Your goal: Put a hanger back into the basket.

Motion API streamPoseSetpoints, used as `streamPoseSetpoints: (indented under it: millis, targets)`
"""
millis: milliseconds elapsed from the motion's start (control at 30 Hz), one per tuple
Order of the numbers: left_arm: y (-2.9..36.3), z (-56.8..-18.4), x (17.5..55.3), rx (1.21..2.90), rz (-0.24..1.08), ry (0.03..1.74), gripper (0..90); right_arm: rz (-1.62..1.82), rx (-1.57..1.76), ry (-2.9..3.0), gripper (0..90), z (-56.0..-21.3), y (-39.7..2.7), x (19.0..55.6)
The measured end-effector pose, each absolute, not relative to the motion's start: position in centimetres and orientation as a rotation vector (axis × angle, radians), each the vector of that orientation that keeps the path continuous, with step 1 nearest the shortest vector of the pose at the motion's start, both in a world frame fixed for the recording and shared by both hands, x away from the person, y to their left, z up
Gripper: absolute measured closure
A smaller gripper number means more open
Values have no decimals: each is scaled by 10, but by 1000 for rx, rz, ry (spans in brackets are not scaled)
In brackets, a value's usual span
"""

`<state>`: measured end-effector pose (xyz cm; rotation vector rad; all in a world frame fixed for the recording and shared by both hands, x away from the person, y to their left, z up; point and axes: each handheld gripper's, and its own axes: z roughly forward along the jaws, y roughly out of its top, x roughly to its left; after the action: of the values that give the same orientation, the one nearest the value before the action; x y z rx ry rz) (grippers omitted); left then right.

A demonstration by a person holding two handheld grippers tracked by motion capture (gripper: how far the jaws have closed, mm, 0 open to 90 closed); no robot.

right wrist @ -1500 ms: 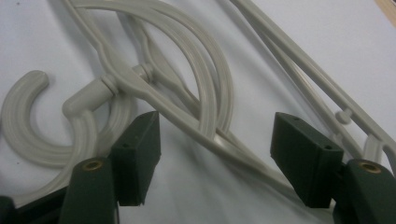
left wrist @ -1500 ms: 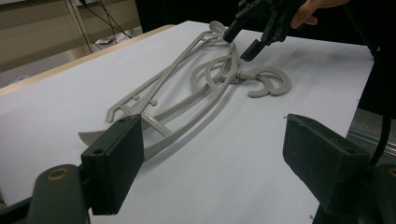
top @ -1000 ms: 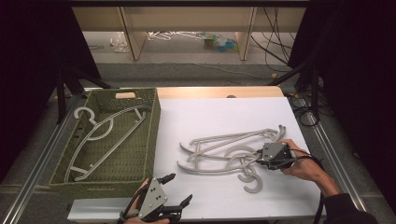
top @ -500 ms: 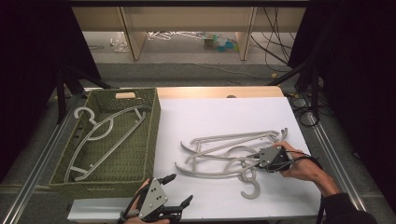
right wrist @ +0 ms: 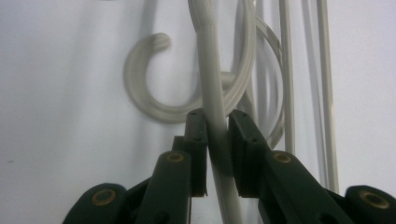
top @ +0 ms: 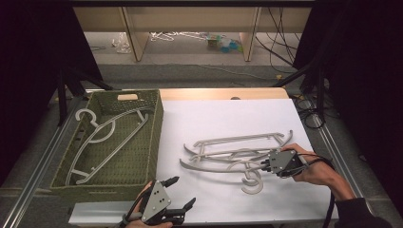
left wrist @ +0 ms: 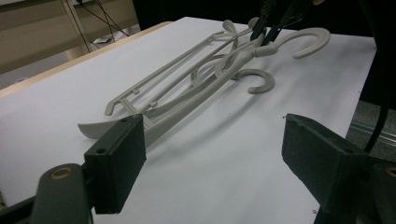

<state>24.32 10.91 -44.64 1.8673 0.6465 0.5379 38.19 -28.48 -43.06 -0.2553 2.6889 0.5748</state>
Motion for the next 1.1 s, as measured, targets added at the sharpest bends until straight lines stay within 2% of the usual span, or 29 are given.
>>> streamPoseSetpoints:
  millis: [167,233,367,467,833,1100]
  targets:
    - [102,-443,253,1880,576,609,224,608,-247,2704,787,-426,-286,377]
    - [97,-442,257,1865,550,609,229,627,-235,2719,787,-425,-286,377]
    - [81,-443,270,1929,568,560,240,632,-227,2738,789,-423,-284,374]
    - [63,-444,280,1988,548,510,318,629,-203,2745,790,-420,-284,370]
    - [17,-449,311,2098,523,416,293,647,-219,2774,794,-414,-285,357]
    - [3,-454,317,2160,495,343,392,678,-223,2811,796,-414,-286,355]
